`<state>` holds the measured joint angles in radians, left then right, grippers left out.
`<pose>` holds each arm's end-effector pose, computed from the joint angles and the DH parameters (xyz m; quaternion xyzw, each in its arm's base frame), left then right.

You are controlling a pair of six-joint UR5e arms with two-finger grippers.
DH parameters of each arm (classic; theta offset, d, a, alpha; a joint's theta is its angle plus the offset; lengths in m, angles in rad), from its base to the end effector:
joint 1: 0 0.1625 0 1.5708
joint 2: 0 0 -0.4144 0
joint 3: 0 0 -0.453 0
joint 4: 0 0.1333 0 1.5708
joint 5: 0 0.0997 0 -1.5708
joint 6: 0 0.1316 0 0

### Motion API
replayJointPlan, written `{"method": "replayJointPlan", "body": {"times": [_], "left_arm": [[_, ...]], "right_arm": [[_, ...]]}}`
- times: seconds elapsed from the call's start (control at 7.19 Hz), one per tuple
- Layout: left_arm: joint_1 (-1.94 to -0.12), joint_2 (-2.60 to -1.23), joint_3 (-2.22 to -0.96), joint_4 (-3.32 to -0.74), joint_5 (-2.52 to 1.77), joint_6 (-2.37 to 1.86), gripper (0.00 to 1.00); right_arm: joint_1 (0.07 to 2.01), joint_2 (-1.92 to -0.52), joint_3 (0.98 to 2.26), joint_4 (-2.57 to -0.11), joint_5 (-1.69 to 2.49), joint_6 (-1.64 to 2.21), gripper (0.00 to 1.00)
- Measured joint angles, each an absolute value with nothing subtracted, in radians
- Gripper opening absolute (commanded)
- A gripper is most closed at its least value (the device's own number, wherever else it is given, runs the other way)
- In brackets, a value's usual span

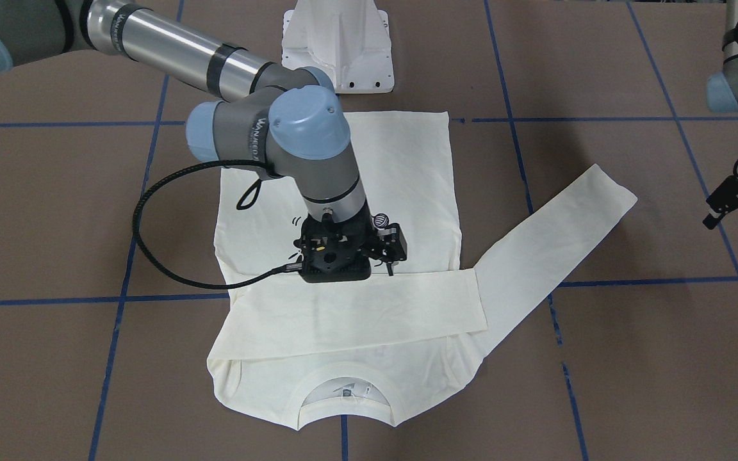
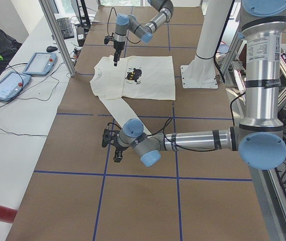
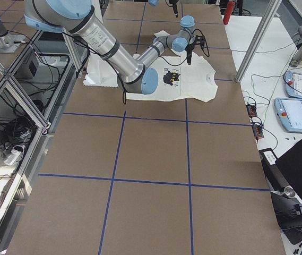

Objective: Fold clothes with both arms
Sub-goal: 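Release the sleeve and lift the right gripper away while left gripper approaches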

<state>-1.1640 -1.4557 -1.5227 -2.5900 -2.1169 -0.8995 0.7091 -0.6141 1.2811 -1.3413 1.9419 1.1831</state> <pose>0.1578 -0.5305 0.6462 0.1683 0.4377 -0.1051 0.8769 -0.5914 -0.6201 0.1197 0.0802 -0.4502 0.0628 0.8871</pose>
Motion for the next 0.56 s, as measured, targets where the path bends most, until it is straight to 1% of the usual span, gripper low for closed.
{"method": "replayJointPlan", "body": {"times": [0.14,0.28,0.56], "left_arm": [[-1.098,-1.4,-1.605,-2.591,-2.072,-1.011,1.0],[-1.025,-1.369,-1.655,-2.586,-2.01,-1.114,1.0],[-0.869,-1.351,-1.725,-2.52,-1.869,-1.3,0.99]], "right_arm": [[0.74,-0.702,1.384,-1.44,1.964,1.082,1.0],[0.775,-0.797,1.474,-1.496,1.998,1.001,1.0],[0.853,-0.983,1.614,-1.526,2.085,0.857,1.0]]}}
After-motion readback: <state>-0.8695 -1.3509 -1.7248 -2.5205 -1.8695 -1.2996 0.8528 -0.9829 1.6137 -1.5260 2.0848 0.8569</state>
